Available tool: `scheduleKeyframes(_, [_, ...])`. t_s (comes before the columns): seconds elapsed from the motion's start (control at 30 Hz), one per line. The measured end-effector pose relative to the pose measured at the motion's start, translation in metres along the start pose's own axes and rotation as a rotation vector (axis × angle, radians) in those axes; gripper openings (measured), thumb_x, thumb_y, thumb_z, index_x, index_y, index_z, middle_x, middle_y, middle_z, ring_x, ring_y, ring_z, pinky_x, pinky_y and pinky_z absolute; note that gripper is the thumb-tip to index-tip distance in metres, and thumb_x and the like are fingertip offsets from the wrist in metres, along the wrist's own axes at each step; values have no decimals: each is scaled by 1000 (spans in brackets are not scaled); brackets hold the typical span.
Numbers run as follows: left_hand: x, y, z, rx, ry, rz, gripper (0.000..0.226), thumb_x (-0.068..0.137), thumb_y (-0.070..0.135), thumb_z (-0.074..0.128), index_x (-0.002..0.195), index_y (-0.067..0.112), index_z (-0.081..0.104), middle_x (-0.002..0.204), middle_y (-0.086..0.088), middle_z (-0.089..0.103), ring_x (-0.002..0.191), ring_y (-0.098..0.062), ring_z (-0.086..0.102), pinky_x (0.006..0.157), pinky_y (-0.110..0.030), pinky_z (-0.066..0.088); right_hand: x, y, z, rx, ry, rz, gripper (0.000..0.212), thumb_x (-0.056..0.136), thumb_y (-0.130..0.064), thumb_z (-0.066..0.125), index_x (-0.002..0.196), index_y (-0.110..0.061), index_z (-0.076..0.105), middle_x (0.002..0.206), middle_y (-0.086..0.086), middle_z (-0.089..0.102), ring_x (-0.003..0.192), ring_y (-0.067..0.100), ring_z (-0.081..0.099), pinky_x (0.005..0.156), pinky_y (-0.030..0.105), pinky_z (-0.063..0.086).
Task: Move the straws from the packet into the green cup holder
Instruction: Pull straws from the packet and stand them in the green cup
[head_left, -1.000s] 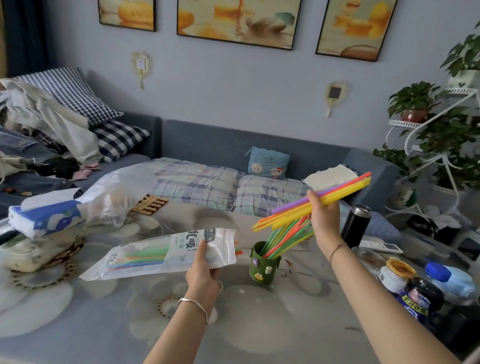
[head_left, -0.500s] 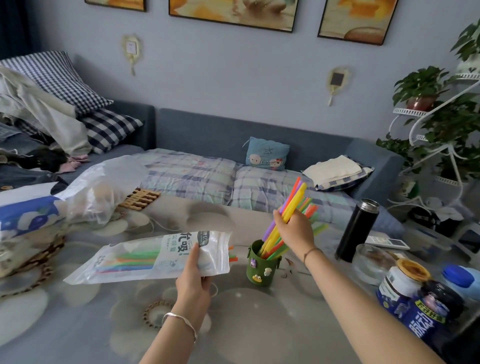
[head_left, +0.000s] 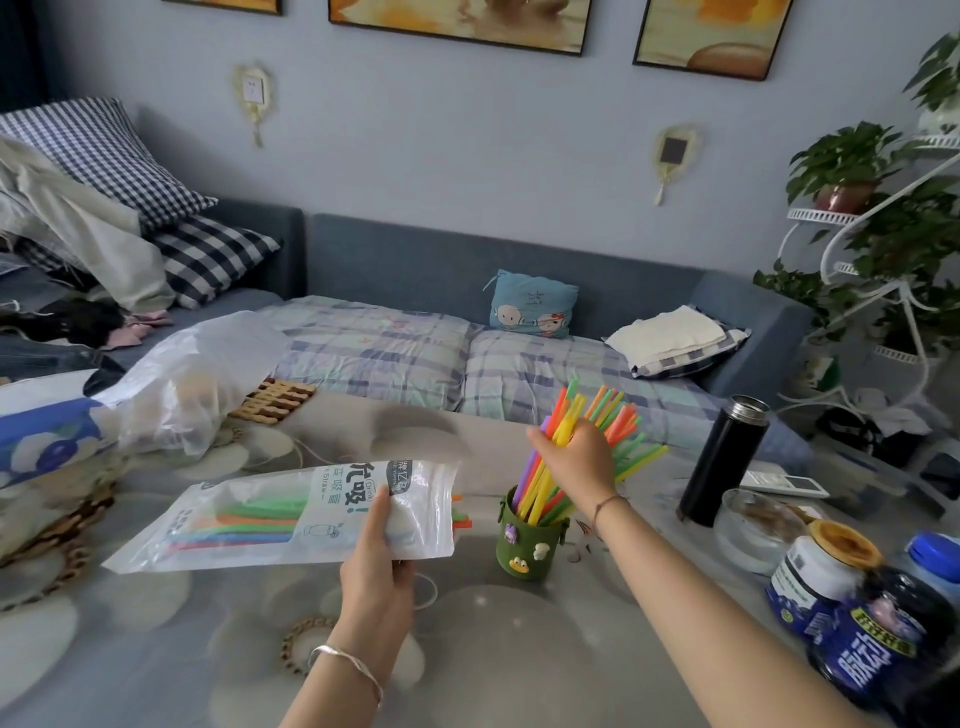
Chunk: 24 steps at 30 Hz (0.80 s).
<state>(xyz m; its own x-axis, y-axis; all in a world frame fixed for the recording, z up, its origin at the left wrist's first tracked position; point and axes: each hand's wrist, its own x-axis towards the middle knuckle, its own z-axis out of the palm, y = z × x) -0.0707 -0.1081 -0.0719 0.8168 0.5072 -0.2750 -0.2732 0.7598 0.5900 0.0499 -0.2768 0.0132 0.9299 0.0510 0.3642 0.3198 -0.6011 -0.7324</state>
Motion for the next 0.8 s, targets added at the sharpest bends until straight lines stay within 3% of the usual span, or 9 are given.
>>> scheduleKeyframes(0.1, [-5, 1, 3, -6, 9, 3, 63, 67, 34, 81, 122, 13, 59, 125, -14, 66, 117, -38, 60, 105, -56, 43, 7, -8, -10, -7, 57, -72, 32, 81, -38, 66, 86, -7, 61, 75, 5, 63, 64, 20, 58, 56, 27, 48])
scheduleKeyframes(0.17, [-6, 2, 3, -23, 22, 18, 71, 65, 34, 82, 127, 10, 56, 126, -14, 66, 117, -36, 61, 104, -56, 44, 10, -13, -18, -27, 85, -167, 33, 82, -29, 68, 109, -13, 57, 92, -3, 63, 74, 15, 58, 57, 17, 45])
scheduleKeyframes(0.27, [-8, 3, 2, -20, 14, 12, 64, 68, 32, 81, 124, 13, 57, 126, -13, 66, 116, -36, 61, 104, -55, 43, 10, -14, -24, -101, 131, -279, 56, 82, -17, 70, 131, -19, 43, 100, -8, 56, 84, 8, 54, 58, 7, 36])
scheduleKeyframes(0.37, [-9, 5, 2, -32, 19, 10, 64, 71, 30, 79, 128, 11, 55, 126, -13, 66, 117, -36, 61, 104, -55, 44, 14, -7, -23, -231, 120, -347, 56, 82, -22, 69, 132, -17, 45, 114, -2, 62, 105, 14, 57, 83, 22, 47])
scheduleKeyframes(0.47, [-12, 7, 4, -39, 21, 23, 83, 60, 35, 84, 133, 10, 52, 127, -15, 65, 116, -37, 61, 103, -56, 44, 21, 1, -26, -476, 105, -362, 55, 83, -39, 64, 130, -15, 48, 129, 6, 56, 124, 24, 47, 105, 37, 36])
scheduleKeyframes(0.53, [-14, 8, 4, -41, 27, 17, 80, 62, 35, 84, 131, 10, 53, 127, -15, 65, 117, -37, 61, 104, -55, 43, 25, 4, -31, -639, 102, -361, 64, 82, -47, 61, 135, -16, 42, 141, 8, 46, 136, 28, 34, 114, 44, 25])
scheduleKeyframes(0.63, [-16, 8, 4, -55, 52, 14, 73, 68, 33, 81, 131, 10, 53, 127, -15, 65, 116, -38, 61, 103, -55, 44, 21, 0, -41, -645, 121, -359, 74, 81, -45, 64, 142, -15, 34, 151, 11, 33, 144, 31, 20, 117, 46, 12])
scheduleKeyframes(0.73, [-24, 7, 7, -24, 30, -12, 92, 50, 46, 88, 128, 10, 57, 124, -17, 66, 115, -38, 62, 102, -54, 46, 7, -10, -45, -528, 170, -461, 67, 84, -37, 63, 141, -14, 36, 149, 11, 36, 142, 30, 24, 118, 47, 17])
scheduleKeyframes(0.8, [-31, 9, 11, -33, 67, -21, 82, 59, 42, 86, 128, 8, 56, 123, -15, 67, 114, -34, 63, 102, -52, 47, -10, -18, -45, -384, 191, -541, 54, 88, -31, 59, 136, -14, 43, 144, 8, 43, 138, 26, 34, 116, 41, 25])
